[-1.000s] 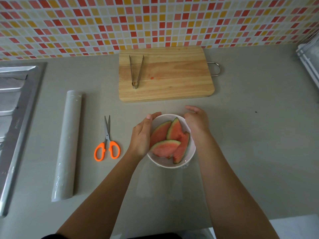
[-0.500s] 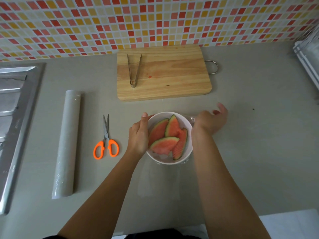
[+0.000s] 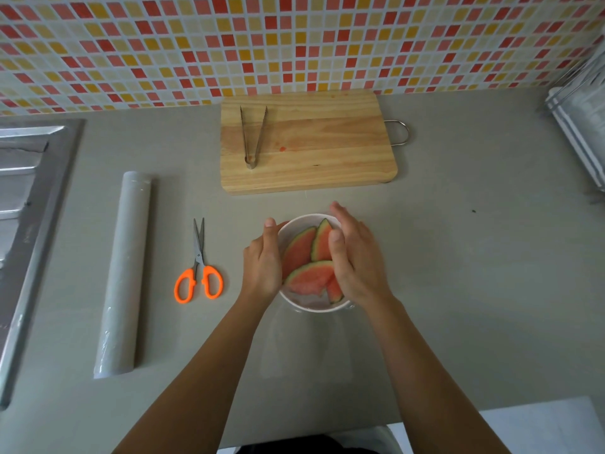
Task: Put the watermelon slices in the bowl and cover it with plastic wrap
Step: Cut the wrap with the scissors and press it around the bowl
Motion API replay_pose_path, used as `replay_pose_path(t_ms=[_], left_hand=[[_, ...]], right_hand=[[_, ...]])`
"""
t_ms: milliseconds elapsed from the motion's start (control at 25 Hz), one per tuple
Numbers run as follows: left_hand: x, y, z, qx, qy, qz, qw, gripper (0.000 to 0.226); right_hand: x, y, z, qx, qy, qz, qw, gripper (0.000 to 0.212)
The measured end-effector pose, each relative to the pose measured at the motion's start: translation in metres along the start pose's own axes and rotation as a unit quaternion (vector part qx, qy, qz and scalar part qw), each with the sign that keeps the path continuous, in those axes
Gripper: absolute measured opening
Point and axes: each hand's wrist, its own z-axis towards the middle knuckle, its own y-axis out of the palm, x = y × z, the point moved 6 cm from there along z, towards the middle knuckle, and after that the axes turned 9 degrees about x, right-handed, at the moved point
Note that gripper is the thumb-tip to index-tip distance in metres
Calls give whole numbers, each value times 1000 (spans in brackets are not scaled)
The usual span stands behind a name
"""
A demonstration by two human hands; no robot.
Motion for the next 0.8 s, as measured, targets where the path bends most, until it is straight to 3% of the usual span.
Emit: replay_pose_path(t_ms=[240, 440, 600, 680, 720, 800], left_hand=[[-7, 4, -2, 15, -38, -32, 999, 62], [-9, 4, -4, 45, -67, -31, 996, 73], [-17, 1, -8, 46, -103, 31, 993, 87], [-23, -5, -18, 21, -93, 51, 994, 95], [-23, -10, -25, 6, -67, 49, 997, 91], [-17, -15, -34, -27, -7, 8, 1000, 69]], right_hand=[[8, 0, 4, 56, 89, -32, 994, 75], [18, -5, -3, 114, 211, -16, 971, 77], [36, 1, -2, 57, 315, 51, 946, 84], [48, -12, 0, 57, 323, 89, 941, 81], [56, -21, -2, 53, 329, 103, 937, 81], [61, -27, -7, -33, 353, 182, 917, 82]])
